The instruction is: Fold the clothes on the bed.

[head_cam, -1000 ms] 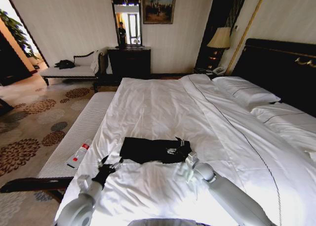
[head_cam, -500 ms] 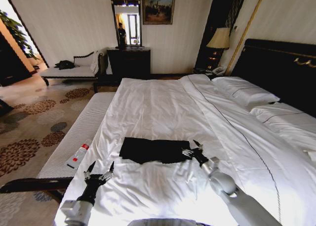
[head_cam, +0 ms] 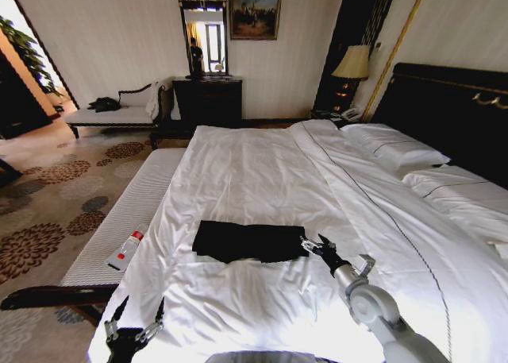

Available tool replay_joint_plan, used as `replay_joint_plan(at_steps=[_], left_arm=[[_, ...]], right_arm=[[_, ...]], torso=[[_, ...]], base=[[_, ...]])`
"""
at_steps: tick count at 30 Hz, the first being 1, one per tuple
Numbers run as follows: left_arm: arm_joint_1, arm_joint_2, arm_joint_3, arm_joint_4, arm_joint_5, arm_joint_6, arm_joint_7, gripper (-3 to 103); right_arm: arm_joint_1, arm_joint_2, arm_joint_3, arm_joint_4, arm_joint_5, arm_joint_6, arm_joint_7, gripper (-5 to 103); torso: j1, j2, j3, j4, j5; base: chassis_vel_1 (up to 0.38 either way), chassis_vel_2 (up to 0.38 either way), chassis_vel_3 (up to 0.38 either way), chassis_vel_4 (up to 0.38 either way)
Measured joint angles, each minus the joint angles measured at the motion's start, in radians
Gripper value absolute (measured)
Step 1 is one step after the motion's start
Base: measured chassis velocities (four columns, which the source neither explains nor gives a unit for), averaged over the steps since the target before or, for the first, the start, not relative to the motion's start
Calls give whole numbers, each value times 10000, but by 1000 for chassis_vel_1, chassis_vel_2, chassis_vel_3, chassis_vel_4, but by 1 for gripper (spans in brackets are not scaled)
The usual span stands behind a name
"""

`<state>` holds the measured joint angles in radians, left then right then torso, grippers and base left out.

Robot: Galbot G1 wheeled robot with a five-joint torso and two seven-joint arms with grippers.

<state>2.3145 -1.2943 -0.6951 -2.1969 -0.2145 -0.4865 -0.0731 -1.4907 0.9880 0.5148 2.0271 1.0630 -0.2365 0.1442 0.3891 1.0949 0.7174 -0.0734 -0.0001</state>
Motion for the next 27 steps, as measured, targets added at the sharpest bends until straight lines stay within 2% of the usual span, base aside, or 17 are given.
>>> replay_joint_plan(at_steps=[6, 11, 27], left_arm=[[-47, -10, 254, -285, 193, 346, -113, 100], [-56, 13, 317, -397, 253, 547, -198, 100], [-79, 30, 324, -401, 243, 583, -218, 100]], right_arm=[[509, 42, 158, -649, 1588, -546, 36, 100], [882, -2, 288, -1183, 2345, -831, -23, 100], [1859, 187, 261, -3259, 2800, -1482, -525, 100]], torso=[[0, 0, 0, 0, 2], [0, -1, 1, 0, 1], [2, -2, 1, 0, 2]], base=[[0, 0, 0, 0], [0, 0, 0, 0], [0, 0, 0, 0]])
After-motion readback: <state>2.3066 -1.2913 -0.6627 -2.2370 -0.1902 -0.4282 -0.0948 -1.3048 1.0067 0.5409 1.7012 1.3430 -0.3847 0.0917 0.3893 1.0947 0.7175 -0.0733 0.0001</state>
